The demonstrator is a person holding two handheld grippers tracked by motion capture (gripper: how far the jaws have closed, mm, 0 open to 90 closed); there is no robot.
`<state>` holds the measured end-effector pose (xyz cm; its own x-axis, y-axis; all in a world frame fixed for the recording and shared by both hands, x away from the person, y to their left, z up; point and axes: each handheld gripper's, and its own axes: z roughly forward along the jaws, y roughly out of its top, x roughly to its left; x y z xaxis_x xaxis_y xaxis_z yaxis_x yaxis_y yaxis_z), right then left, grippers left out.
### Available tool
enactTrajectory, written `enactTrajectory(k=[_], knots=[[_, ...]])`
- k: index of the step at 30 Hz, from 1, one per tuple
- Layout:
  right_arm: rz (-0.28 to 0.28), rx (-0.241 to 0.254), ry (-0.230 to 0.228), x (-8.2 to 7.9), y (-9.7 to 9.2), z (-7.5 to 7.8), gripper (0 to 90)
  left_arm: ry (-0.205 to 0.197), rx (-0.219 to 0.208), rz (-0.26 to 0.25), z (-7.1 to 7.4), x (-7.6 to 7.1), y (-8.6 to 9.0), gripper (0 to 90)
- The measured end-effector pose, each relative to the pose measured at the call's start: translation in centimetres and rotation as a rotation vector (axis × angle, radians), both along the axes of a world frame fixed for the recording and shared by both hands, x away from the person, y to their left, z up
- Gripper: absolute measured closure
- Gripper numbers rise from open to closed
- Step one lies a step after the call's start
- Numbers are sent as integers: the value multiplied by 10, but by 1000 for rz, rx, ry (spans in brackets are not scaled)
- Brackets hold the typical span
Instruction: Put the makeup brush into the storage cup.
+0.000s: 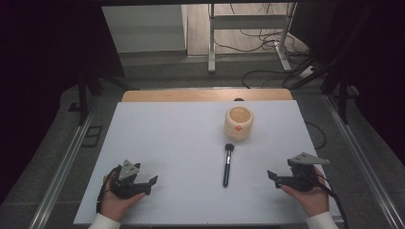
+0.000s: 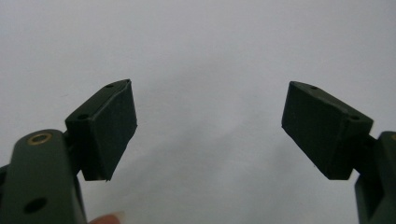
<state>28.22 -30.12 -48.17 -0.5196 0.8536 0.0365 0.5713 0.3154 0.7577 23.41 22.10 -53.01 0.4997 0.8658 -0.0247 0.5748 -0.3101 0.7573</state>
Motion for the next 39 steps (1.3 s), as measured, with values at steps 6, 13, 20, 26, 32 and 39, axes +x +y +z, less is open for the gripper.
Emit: enactTrajectory(k=[6,13,20,26,32,39], knots=[[-50,8,18,2,5,7,112,-3,-1,2,0,0,2,184],[-45,2,39,7,13,16,124,-4,-2,4,0,0,1,184],[-50,22,70,8,20,22,100,-7,-17,13,1,0,1,179],[-80,-24,97,10,36,28,51,-9,-17,7,1,1,0,179],[-97,-15,126,13,50,29,58,-11,-17,4,2,2,1,178],[-98,37,159,17,55,33,58,-14,-27,0,2,3,0,175]])
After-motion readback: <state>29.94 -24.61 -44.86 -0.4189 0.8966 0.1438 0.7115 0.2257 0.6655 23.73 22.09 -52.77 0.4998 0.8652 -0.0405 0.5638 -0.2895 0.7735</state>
